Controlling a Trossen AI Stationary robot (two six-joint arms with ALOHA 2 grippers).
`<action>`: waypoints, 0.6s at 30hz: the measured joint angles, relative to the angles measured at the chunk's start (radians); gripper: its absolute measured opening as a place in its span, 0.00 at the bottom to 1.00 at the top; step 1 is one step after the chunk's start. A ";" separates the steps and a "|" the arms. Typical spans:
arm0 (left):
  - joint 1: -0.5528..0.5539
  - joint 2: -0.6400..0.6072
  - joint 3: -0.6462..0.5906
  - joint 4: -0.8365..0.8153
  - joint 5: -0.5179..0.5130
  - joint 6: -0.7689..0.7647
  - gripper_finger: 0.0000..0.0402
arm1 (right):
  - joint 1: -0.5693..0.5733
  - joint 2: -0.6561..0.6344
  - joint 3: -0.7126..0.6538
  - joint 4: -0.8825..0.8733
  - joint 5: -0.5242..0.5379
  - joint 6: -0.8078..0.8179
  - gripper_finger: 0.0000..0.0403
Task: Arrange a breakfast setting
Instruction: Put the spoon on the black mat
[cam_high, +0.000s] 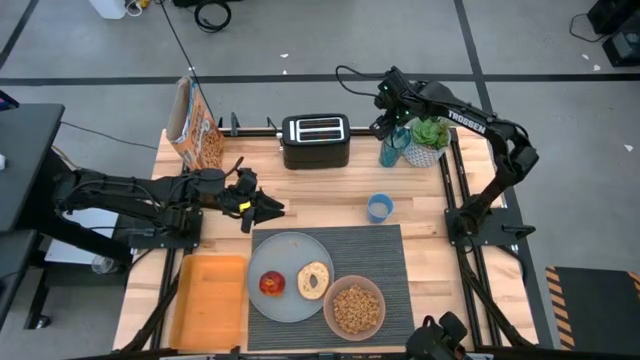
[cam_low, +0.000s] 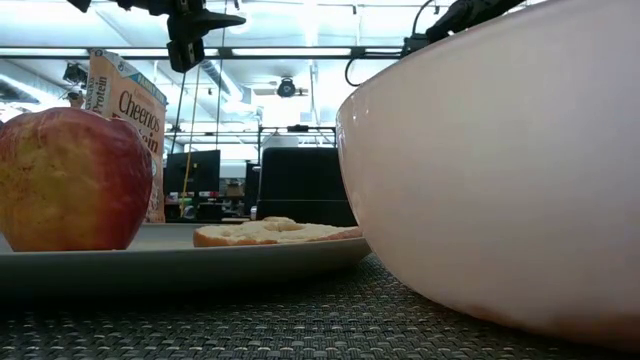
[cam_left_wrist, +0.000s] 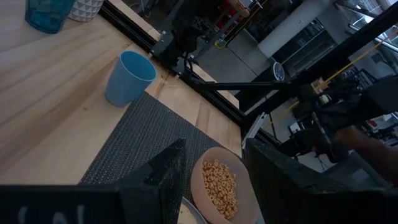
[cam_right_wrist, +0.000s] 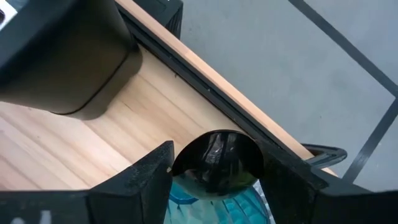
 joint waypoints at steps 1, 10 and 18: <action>0.000 0.000 0.000 0.000 0.000 0.000 0.43 | 0.000 -0.007 0.000 0.000 0.000 0.000 0.55; 0.000 0.000 0.000 -0.001 0.000 0.000 0.43 | 0.008 -0.093 0.000 -0.002 0.004 0.008 0.55; 0.000 0.000 0.000 -0.017 0.033 -0.002 0.43 | 0.054 -0.224 0.001 -0.003 0.073 0.011 0.55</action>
